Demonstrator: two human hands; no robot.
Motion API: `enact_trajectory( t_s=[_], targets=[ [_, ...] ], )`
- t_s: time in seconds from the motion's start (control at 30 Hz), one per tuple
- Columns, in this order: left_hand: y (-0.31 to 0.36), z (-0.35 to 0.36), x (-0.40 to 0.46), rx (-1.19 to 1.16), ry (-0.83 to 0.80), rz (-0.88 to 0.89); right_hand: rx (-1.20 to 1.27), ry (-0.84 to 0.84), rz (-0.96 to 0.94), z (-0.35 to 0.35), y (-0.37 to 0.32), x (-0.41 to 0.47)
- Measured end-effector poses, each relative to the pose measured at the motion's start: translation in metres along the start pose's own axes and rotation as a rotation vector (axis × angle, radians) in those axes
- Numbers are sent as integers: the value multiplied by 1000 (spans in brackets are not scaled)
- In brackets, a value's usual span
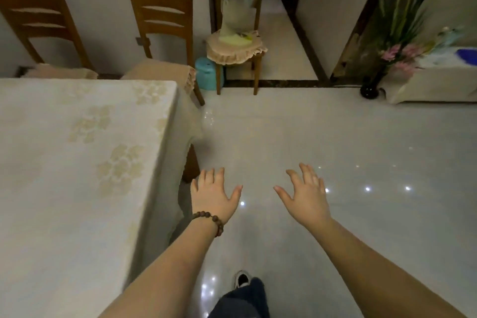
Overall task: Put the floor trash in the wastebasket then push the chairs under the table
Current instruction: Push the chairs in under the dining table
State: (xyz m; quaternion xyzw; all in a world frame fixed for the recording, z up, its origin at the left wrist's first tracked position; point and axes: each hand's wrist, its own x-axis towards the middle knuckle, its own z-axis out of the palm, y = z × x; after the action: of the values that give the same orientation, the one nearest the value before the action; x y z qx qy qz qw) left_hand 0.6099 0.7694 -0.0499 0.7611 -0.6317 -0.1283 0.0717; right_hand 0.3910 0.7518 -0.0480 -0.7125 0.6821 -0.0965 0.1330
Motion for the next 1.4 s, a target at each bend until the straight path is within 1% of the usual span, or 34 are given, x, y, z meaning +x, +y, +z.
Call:
enact_trajectory(
  t_s=[0.13,0.27,0.4,0.53,0.63,0.83,0.97,1.13,1.27,1.4],
  targets=[
    [20,-19,89,2,45,-40,-4,16,-54,-17,-5,102],
    [31,-24,163,11,33,-93,16,-21,-93,-18,-6,190],
    [37,-21,242,38,36,-178,28,-54,-157,-12,-6,289],
    [55,-21,338,7,47,-274,44,-81,-259,-10,-4,406],
    [77,-32,418,1,75,-336,30,-93,-332,-21,1,501],
    [116,-65,560,-16,139,-446,-15,-125,-411,-59,-1,671],
    [122,-82,630,-38,174,-515,-34,-149,-471,-64,-23,761],
    [108,-90,717,-52,194,-581,-29,-151,-593,-53,-63,859],
    [79,-96,803,-97,209,-633,-37,-138,-661,-35,-112,945],
    [43,-114,902,-171,209,-748,-98,-158,-742,-24,-178,1044]
  ],
)
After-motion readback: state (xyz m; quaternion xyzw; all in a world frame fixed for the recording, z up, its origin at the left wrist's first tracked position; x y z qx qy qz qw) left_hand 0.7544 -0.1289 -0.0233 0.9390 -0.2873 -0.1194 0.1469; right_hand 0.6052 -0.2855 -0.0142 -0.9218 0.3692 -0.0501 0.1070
